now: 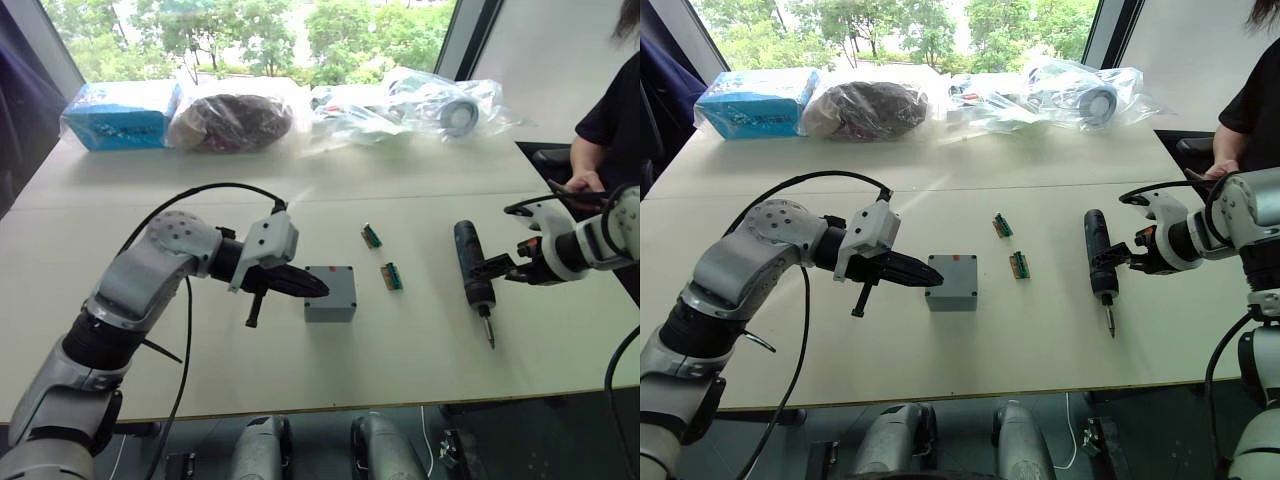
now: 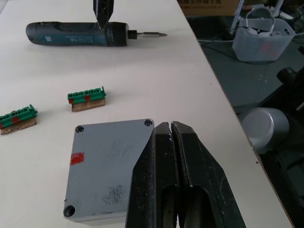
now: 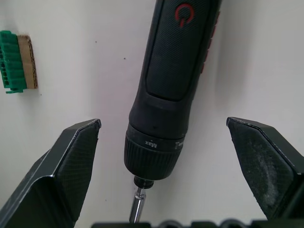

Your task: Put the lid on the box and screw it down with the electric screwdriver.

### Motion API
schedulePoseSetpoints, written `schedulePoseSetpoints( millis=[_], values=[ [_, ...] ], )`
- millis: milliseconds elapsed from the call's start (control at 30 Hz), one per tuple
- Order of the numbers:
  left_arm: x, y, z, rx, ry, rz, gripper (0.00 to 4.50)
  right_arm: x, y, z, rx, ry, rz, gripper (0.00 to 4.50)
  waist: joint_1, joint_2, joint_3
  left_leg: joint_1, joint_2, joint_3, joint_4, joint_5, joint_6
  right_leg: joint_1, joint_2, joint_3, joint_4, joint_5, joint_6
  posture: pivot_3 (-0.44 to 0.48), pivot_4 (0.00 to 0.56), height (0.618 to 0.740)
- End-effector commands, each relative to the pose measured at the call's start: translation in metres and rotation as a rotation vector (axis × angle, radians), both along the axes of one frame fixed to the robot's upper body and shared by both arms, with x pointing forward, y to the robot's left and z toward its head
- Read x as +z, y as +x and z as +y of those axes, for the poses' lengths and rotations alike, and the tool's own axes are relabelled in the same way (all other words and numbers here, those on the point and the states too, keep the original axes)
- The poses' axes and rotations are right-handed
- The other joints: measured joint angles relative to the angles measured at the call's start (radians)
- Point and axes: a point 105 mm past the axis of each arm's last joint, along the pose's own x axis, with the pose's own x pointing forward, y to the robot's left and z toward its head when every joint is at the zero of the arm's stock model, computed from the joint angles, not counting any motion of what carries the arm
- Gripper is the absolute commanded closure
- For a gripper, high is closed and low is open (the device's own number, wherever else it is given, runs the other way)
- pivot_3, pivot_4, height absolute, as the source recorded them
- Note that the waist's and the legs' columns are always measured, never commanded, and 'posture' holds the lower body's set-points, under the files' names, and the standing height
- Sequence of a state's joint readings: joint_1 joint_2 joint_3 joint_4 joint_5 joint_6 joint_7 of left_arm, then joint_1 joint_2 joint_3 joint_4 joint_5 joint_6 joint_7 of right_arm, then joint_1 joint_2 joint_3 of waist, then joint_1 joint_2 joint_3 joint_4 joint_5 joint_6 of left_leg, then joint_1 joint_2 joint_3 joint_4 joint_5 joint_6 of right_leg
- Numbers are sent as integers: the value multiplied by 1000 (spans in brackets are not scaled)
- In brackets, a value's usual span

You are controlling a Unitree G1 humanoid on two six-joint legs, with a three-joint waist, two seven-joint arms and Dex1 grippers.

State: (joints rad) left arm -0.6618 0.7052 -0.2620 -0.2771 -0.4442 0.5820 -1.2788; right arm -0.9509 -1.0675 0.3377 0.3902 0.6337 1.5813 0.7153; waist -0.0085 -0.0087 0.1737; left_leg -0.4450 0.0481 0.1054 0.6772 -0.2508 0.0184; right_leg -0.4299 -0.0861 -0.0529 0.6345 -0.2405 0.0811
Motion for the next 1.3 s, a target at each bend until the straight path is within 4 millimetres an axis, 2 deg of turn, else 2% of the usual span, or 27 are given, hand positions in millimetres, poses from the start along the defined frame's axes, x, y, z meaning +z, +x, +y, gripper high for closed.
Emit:
schedulePoseSetpoints(
  millis=[33, 367, 400, 433, 533, 667, 767, 867, 900, 967, 1000, 1033, 1067, 1133, 1200, 1300],
  values=[
    [0, 0, -2, 0, 1, -27, 4500, 3, 3, 1, 42, -24, -13, 13, -1, 0, 0, 0, 0, 0, 0, 0, 0, 0, 0, 0, 0, 0, 0, 0, 150, 740],
    [-1, 2, -9, 2, -21, -34, 4500, -26, 7, 5, 55, -41, 72, 13, -3, -1, 0, 1, 0, 0, 1, 0, 0, 1, 0, 0, 0, 0, 0, 0, 150, 740],
    [-1, 1, -9, 3, -22, -33, 4500, -28, 5, 5, 60, -46, 81, 502, -3, -1, 0, 1, 0, 0, 1, 0, 0, 1, 0, 0, 0, 0, 0, 0, 150, 740],
    [-2, 1, -9, 6, -24, -31, 4500, -29, 4, 5, 63, -47, 95, 659, -3, -1, 0, 1, 0, 0, 1, 0, 0, 1, 0, 0, 0, 0, 0, 0, 150, 740],
    [-2, 1, -8, 14, -28, -28, 4500, -33, 1, 5, 57, -48, 123, 1720, -3, -1, -1, 1, 0, 0, 1, 0, 0, 1, 0, 0, 0, 0, 0, 0, 150, 740],
    [-4, 2, -7, 27, -29, -28, 4500, -34, 1, 4, 55, -59, 121, 2635, -2, -1, -1, 1, 1, 0, 1, 0, 0, 1, 1, -1, 0, 0, 1, 0, 150, 740],
    [-6, 9, -2, 58, -21, -29, 4500, -16, 19, -2, 42, -75, 0, 2643, -3, -1, -1, 1, 1, 0, 2, 0, 0, 2, 1, -1, 0, 0, 0, 0, 150, 740],
    [-6, 16, 3, 90, -16, -26, 4500, 12, 42, -3, 97, -118, -195, 2666, -10, 0, 0, 1, 1, 1, 3, 0, 0, 2, 1, 0, 0, 0, 0, 0, 150, 740],
    [-7, 19, 6, 105, -9, -26, 4500, 29, 51, 6, 111, -68, -296, 2666, -10, 2, 1, 1, 0, 2, 3, 0, 0, 2, 0, 0, 0, 1, 1, 0, 150, 740],
    [-8, 27, 12, 145, -1, -22, 4500, 99, 73, 44, 207, 117, -725, 2666, -11, 4, 2, 1, 0, 2, 3, 0, 0, 0, 0, 1, 1, 1, 2, 0, 150, 740],
    [-8, 29, 16, 156, 1, -16, 4500, 129, 71, 59, 246, 187, -929, 2666, -13, 6, 3, 0, 1, 3, 3, 0, 0, -2, 1, 1, 1, 2, 3, 0, 150, 740],
    [-8, 31, 18, 165, -1, -8, 4500, 147, 63, 69, 264, 247, -1071, 2666, -12, 6, 4, 0, 1, 5, 2, 0, 0, -3, 2, 4, 2, 3, 5, 0, 150, 740],
    [-7, 32, 20, 173, -3, -2, 4500, 156, 54, 78, 272, 301, -1161, 2666, -9, 7, 4, -1, 2, 5, 1, 1, -1, -6, 3, 5, 4, 3, 5, 0, 150, 740],
    [-8, 34, 22, 184, 0, -3, 4500, 157, 38, 94, 276, 383, -1243, 2666, 3, 6, 4, -1, 2, 4, -1, 5, -9, -8, 4, 6, 10, -1, 8, 0, 150, 740],
    [-6, 36, 21, 201, -10, -1, 4500, 151, 24, 111, 295, 441, -1282, 2666, 25, 5, 3, -2, 3, 4, -2, 5, -9, -8, 4, 2, 12, -5, 6, 0, 150, 740],
    [-6, 39, 22, 223, -20, 8, 4500, 137, -2, 150, 350, 551, -1359, 2666, 36, 5, 3, -1, 2, 2, 0, 5, -9, -3, 3, -2, 11, -6, 4, 0, 150, 740]
  ],
)
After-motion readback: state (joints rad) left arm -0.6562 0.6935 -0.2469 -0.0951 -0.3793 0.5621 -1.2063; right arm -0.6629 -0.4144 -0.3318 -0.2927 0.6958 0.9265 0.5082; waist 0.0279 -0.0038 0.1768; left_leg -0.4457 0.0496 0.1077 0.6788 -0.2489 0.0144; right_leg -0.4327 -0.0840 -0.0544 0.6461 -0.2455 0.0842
